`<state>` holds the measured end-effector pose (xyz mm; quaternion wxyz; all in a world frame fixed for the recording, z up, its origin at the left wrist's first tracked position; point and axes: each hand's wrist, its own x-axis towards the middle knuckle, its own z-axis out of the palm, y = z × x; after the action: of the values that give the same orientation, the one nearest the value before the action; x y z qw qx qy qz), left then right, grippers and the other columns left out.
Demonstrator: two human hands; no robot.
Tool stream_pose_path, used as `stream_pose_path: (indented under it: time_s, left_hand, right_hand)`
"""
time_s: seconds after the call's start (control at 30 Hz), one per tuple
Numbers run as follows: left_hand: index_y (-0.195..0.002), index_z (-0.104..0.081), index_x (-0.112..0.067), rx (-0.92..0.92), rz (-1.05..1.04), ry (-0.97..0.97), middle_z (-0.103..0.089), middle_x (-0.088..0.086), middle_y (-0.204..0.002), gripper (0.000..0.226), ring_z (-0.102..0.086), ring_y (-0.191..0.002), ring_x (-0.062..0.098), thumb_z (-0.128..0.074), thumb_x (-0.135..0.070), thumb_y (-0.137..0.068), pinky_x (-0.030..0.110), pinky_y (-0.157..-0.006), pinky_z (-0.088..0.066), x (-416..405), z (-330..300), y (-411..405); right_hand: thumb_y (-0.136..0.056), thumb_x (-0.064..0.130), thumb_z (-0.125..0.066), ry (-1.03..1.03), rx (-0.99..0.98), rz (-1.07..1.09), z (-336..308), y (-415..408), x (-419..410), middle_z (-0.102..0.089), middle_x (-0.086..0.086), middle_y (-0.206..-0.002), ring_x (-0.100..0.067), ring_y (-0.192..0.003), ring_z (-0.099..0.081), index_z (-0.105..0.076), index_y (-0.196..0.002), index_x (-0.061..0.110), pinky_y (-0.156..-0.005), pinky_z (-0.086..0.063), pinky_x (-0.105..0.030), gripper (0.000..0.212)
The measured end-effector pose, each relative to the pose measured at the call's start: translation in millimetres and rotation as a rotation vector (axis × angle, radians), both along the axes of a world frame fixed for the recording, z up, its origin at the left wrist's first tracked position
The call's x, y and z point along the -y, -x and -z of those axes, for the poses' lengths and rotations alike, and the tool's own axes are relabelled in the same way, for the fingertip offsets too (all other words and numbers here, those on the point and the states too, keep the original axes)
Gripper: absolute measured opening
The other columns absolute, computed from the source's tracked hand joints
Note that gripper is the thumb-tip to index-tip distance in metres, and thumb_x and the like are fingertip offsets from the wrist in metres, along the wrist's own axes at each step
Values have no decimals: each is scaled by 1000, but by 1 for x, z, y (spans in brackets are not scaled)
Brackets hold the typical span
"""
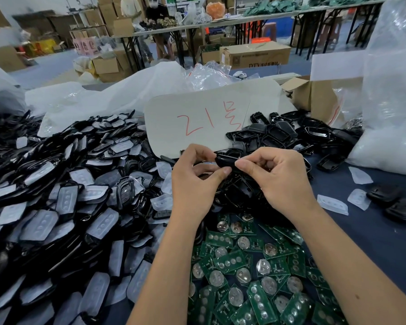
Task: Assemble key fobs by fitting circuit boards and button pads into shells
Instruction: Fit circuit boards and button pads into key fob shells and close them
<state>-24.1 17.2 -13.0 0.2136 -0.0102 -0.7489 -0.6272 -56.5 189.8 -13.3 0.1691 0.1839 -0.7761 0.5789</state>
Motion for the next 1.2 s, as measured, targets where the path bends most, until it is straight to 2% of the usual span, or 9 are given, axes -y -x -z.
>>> stream_pose_path:
  time_s: [0.13, 0.27, 0.4, 0.5, 0.6, 0.7, 0.77, 1.0, 1.2]
  left_hand:
    - [-92, -59, -19, 15, 46, -51, -62, 4, -89, 30, -68, -73, 21, -84, -8, -79, 54, -81, -62, 3, 3, 3]
    - [-86, -63, -18, 88, 112, -208, -63, 7, -87, 19, -74, -76, 22, -76, -5, -91, 36, -77, -64, 3, 5, 5]
    - [-87, -62, -6, 167, 146, -348, -69, 14, -87, 12, -77, -75, 28, -70, -5, -96, 28, -69, -63, -1, 4, 6]
    - [-86, -60, -2, 193, 154, -401, -70, 9, -79, 15, -73, -71, 21, -68, -6, -98, 26, -67, -61, -1, 5, 7]
    - [-81, -61, -7, 205, 146, -444, -72, 13, -81, 20, -73, -73, 22, -65, -11, -100, 26, -67, -60, 0, 5, 8]
    - [-82, -63, -9, 230, 137, -457, -74, 13, -81, 21, -72, -70, 21, -64, -16, -101, 25, -65, -60, 0, 5, 9]
    - [-83, -63, -8, 244, 133, -463, -74, 14, -80, 21, -71, -66, 20, -63, -18, -102, 25, -63, -59, 0, 5, 10]
    - [-83, -63, -5, 249, 94, -420, -73, 15, -78, 22, -70, -64, 19, -63, -17, -102, 24, -61, -59, -2, 4, 10]
    - [-83, -63, -5, 245, 73, -409, -72, 13, -77, 22, -70, -65, 19, -63, -16, -102, 25, -60, -59, -3, 2, 10]
  right_hand:
    - [-87, 31, -83, 10, 45, -21, 2, 2, -3, -64, 3, -61, -7, -57, -50, -80, -79, 23, -57, -43, -26, 12]
    - [-90, 32, -81, 54, 106, -78, 1, 4, -4, -60, -15, -66, -12, -58, -47, -77, -79, 19, -56, -40, -34, 17]
    - [-96, 25, -75, 102, 160, -146, 1, 4, -6, -70, 4, -70, -7, -54, -56, -79, -93, 27, -50, -46, -28, 5]
    - [-84, 20, -87, 13, 135, -218, 1, 1, -8, -78, 9, -92, -5, -69, -71, -76, -113, 30, -61, -56, -20, 32]
    - [-76, 13, -92, -40, 112, -206, 1, 1, -7, -80, 8, -94, -11, -82, -77, -76, -115, 27, -79, -63, -32, 44]
    - [-76, 17, -93, -46, 119, -159, 3, 1, -5, -79, 2, -81, -18, -68, -75, -78, -112, 26, -74, -64, -47, 41]
    - [-74, 21, -95, -42, 120, -143, 4, 0, -4, -78, -1, -80, -25, -69, -75, -78, -111, 26, -72, -63, -52, 41]
    - [-72, 15, -95, -23, 131, -114, 5, 0, -1, -78, -4, -79, -32, -73, -74, -79, -111, 23, -70, -61, -57, 43]
    - [-72, 15, -95, -38, 108, -106, 5, -2, 1, -78, 0, -79, -25, -72, -75, -78, -109, 29, -71, -62, -52, 43]
